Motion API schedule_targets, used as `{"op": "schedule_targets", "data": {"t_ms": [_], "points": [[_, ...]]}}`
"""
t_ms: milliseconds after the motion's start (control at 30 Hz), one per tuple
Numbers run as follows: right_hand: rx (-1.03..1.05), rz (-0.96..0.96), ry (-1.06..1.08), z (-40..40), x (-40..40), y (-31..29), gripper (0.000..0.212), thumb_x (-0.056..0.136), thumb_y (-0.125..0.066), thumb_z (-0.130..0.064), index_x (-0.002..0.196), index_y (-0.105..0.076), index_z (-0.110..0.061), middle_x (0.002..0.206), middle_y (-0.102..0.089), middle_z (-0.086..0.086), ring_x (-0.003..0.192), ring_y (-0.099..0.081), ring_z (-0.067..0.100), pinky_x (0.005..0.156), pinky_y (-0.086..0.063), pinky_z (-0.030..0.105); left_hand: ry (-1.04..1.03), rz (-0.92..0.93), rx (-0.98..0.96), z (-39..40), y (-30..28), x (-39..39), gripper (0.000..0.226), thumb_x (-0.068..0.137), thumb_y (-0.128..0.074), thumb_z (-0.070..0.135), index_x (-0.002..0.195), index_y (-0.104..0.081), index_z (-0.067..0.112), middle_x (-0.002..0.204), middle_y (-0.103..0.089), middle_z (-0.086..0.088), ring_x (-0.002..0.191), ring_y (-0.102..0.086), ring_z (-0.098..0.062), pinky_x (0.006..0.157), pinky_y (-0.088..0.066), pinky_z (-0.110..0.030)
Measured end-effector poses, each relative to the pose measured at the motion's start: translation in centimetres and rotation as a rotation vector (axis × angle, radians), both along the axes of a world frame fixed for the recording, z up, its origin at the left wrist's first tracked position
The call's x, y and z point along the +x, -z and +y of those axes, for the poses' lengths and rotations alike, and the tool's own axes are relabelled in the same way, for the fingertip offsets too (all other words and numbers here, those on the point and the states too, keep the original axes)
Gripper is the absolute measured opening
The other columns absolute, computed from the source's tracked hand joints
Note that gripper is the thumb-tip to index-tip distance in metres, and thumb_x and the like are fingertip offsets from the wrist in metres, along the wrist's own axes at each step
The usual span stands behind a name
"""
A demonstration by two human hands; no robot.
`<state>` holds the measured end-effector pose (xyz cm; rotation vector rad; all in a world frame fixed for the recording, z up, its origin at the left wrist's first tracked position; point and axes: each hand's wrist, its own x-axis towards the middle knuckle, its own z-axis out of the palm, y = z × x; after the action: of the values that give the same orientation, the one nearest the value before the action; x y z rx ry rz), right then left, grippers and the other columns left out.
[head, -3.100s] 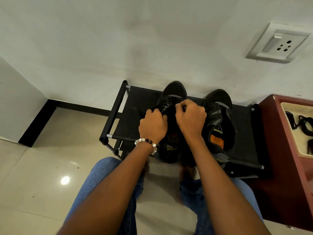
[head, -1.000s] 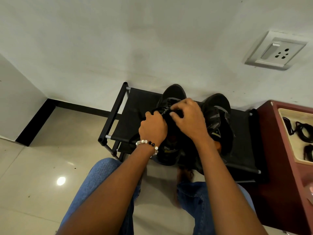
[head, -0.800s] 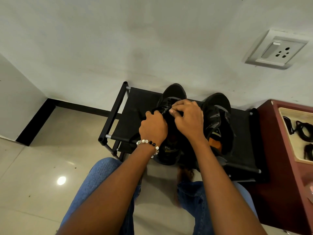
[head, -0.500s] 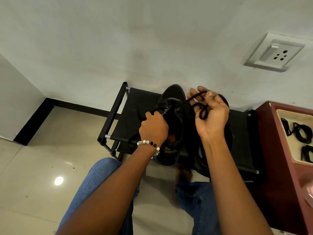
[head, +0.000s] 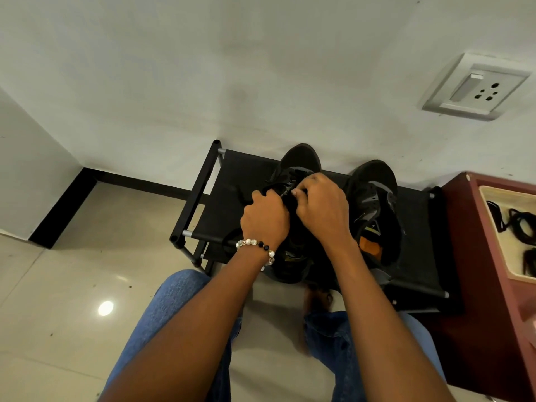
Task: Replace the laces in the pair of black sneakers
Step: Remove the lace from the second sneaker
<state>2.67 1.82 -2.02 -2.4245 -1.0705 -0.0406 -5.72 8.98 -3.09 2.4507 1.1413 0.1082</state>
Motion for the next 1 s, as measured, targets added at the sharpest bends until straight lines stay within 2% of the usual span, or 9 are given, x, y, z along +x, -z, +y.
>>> {"op": "schedule_targets", "data": {"t_ms": [100, 267, 367, 433, 533, 700, 767, 900, 1000], "points": [[0.186, 0.208, 0.135, -0.1, 0.1, 0.0, 0.019, 0.096, -0.055, -0.021, 0.089, -0.068, -0.008, 0.087, -0.067, 0.003, 0.082, -0.063, 0.021, 0.077, -0.052, 0.039, -0.003, -0.005, -0.005, 0.1, 0.0, -0.1, 0.029, 0.101, -0.04, 0.028, 0.116, -0.053, 0.006, 0.117, -0.052, -0.017, 0.099, -0.059, -0.044, 0.066, -0.04, -0.035], [0.992, 1.051, 0.262, -0.7, 0.4, -1.5, 0.025, 0.1, -0.047, -0.01, 0.082, -0.065, -0.008, 0.093, -0.073, 0.013, 0.1, -0.068, 0.03, 0.095, -0.053, 0.042, -0.001, -0.004, 0.01, -0.2, -0.3, -0.1, 0.031, 0.101, -0.041, 0.029, 0.116, -0.054, 0.005, 0.118, -0.052, -0.017, 0.099, -0.06, -0.043, 0.065, -0.039, -0.033], [1.226, 1.333, 0.242, -0.9, 0.2, -2.4, 0.023, 0.104, -0.038, -0.014, 0.087, -0.053, -0.009, 0.086, -0.071, 0.013, 0.095, -0.069, 0.033, 0.09, -0.053, 0.041, -0.001, 0.002, 0.011, -0.2, -0.2, -0.1, 0.032, 0.101, -0.041, 0.03, 0.117, -0.053, 0.005, 0.119, -0.052, -0.017, 0.1, -0.06, -0.043, 0.065, -0.039, -0.033], [1.084, 1.246, 0.313, -0.9, 0.4, -2.3, 0.019, 0.103, -0.043, -0.02, 0.09, -0.054, -0.015, 0.081, -0.071, 0.005, 0.088, -0.069, 0.022, 0.089, -0.051, 0.042, -0.001, -0.006, 0.003, 0.0, -0.2, -0.2, 0.031, 0.1, -0.042, 0.029, 0.116, -0.054, 0.006, 0.117, -0.053, -0.016, 0.099, -0.06, -0.042, 0.065, -0.039, -0.032], [0.688, 0.779, 0.284, -1.1, 0.8, -1.6, 0.005, 0.095, -0.061, -0.024, 0.097, -0.059, -0.021, 0.083, -0.069, 0.0, 0.087, -0.066, 0.013, 0.092, -0.052, 0.038, 0.004, -0.009, 0.001, 0.2, -0.1, -0.2, 0.029, 0.1, -0.043, 0.029, 0.115, -0.054, 0.006, 0.116, -0.053, -0.016, 0.097, -0.06, -0.042, 0.064, -0.039, -0.033], [-0.046, 0.1, 0.0, -0.6, 0.5, -0.9, 0.031, 0.092, -0.06, -0.033, 0.123, -0.062, -0.025, 0.114, -0.059, -0.002, 0.115, -0.048, 0.021, 0.094, -0.038, 0.047, 0.011, -0.024, 0.001, 0.3, 0.2, 0.0, 0.03, 0.101, -0.041, 0.03, 0.115, -0.055, 0.007, 0.114, -0.053, -0.016, 0.094, -0.061, -0.041, 0.065, -0.043, -0.034], [-0.134, 0.004, -0.017, -0.5, 0.4, -1.0, 0.033, 0.092, -0.06, -0.035, 0.123, -0.063, -0.023, 0.116, -0.056, -0.001, 0.117, -0.045, 0.022, 0.093, -0.039, 0.047, 0.015, -0.03, 0.002, 0.3, 0.3, 0.0, 0.032, 0.101, -0.041, 0.031, 0.115, -0.055, 0.007, 0.114, -0.054, -0.016, 0.093, -0.061, -0.041, 0.065, -0.044, -0.034], [-0.089, -0.1, 0.006, -0.6, -0.1, -0.7, 0.027, 0.093, -0.059, -0.029, 0.114, -0.069, -0.014, 0.109, -0.06, 0.005, 0.105, -0.054, 0.025, 0.077, -0.052, 0.041, 0.021, -0.028, 0.019, 0.3, 0.4, 0.0, 0.031, 0.101, -0.041, 0.031, 0.115, -0.055, 0.007, 0.113, -0.054, -0.015, 0.092, -0.061, -0.04, 0.065, -0.045, -0.034], [-0.047, -0.071, 0.051, -0.3, -0.5, -0.5, 0.026, 0.095, -0.056, -0.028, 0.11, -0.069, -0.01, 0.108, -0.061, 0.008, 0.093, -0.061, 0.028, 0.065, -0.046, 0.032, 0.024, -0.032, 0.02, 0.3, 0.4, -0.1, 0.029, 0.101, -0.041, 0.03, 0.113, -0.055, 0.007, 0.111, -0.054, -0.015, 0.089, -0.062, -0.038, 0.063, -0.046, -0.033]]}}
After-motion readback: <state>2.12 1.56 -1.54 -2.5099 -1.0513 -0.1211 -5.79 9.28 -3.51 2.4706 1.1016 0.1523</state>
